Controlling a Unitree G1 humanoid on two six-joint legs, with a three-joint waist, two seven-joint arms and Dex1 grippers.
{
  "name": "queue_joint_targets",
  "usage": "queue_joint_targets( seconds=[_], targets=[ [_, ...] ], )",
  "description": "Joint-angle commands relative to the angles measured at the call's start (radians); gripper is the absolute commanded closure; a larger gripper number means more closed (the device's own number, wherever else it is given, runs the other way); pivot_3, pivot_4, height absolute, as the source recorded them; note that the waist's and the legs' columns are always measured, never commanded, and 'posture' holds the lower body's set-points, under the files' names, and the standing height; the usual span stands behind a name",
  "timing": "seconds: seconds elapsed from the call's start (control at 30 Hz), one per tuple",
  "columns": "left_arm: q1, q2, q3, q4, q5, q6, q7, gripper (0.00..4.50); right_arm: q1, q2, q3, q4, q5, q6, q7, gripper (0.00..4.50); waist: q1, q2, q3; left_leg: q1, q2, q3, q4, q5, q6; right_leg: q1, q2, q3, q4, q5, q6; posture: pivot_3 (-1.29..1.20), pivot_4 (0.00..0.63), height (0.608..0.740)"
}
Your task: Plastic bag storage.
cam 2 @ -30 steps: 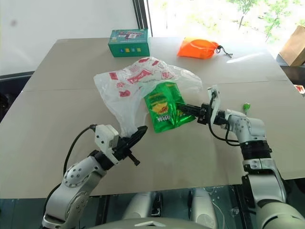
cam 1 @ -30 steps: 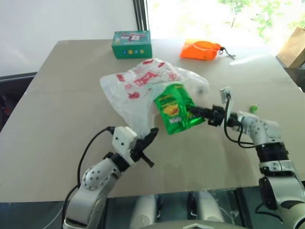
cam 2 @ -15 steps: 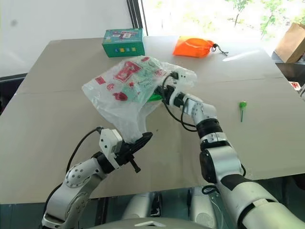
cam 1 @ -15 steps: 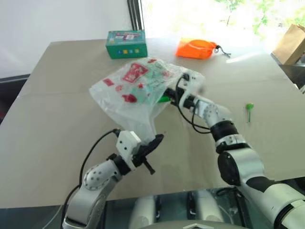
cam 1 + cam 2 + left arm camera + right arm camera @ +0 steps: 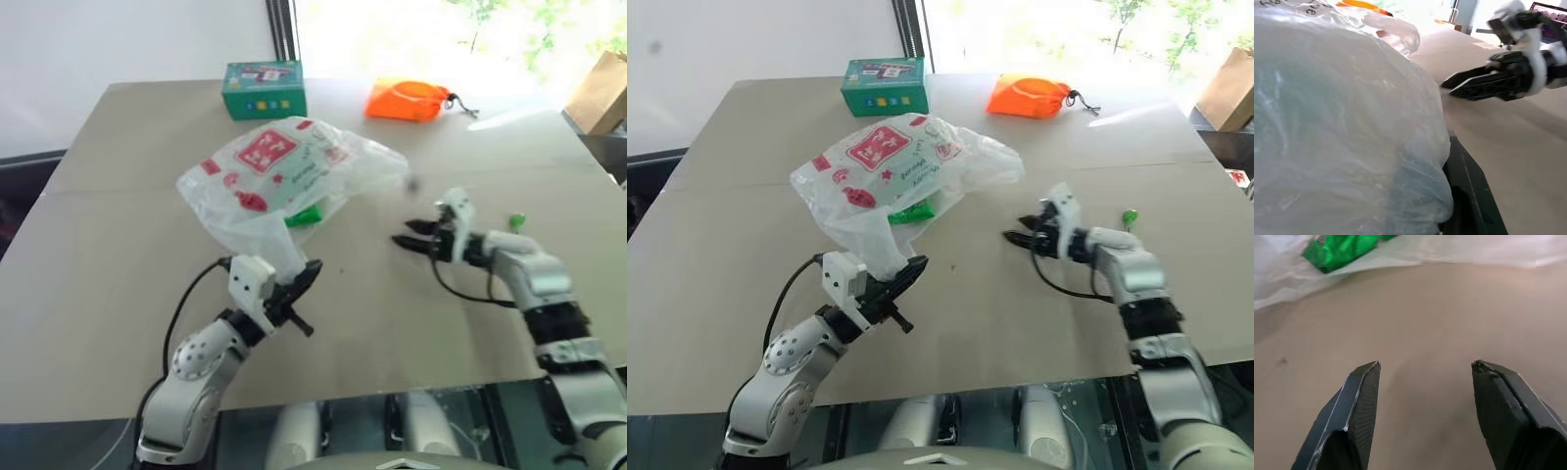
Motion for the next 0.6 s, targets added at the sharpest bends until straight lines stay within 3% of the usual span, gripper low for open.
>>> queue_joint_targets(
  seconds=[0.03,0.17,0.33,0.57,0.6],
  targets=[
    [0.002,-0.005,-0.007,-0.048,-0.007,-0.008,0.005,4.50,0.047,-0.020,-0.155,-0.137,0.001,-0.072,-0.146,1.52,-0.003,0.000,0.000,0.001,0.000,0.001,0.000,0.000,0.000,0.000,0.000,0.001,0.001,0.000,0.000,0.00,0.150,0.740],
    [0.006,-0.011,-0.012,-0.055,-0.002,-0.007,0.013,4.50,0.190,-0.062,-0.253,-0.201,-0.087,-0.108,-0.304,1.52,0.011,-0.001,-0.001,0.002,0.000,0.001,0.000,0.000,0.000,0.001,0.000,0.002,0.001,0.000,0.000,0.00,0.150,0.740],
    [0.003,-0.015,-0.001,-0.049,0.002,-0.009,0.031,4.50,0.322,-0.047,-0.352,-0.233,-0.089,0.005,-0.452,1.52,0.026,-0.001,-0.001,0.001,-0.001,0.002,0.000,0.000,0.000,0.001,0.000,0.003,0.000,0.000,0.000,0.00,0.150,0.740],
    [-0.030,-0.028,-0.017,-0.030,0.014,-0.012,0.044,4.50,0.331,-0.014,-0.352,-0.222,0.002,0.192,-0.462,1.52,0.019,-0.001,-0.001,0.005,0.000,0.004,0.000,0.000,0.000,0.001,0.001,0.006,0.002,0.000,0.000,0.00,0.150,0.740],
    [-0.033,-0.029,-0.018,-0.029,0.015,-0.010,0.046,4.50,0.323,-0.012,-0.354,-0.217,0.006,0.193,-0.466,2.02,0.019,-0.002,-0.002,0.005,0.000,0.004,0.000,0.000,0.000,0.002,0.002,0.007,0.002,0.000,0.000,0.00,0.150,0.740]
  ],
)
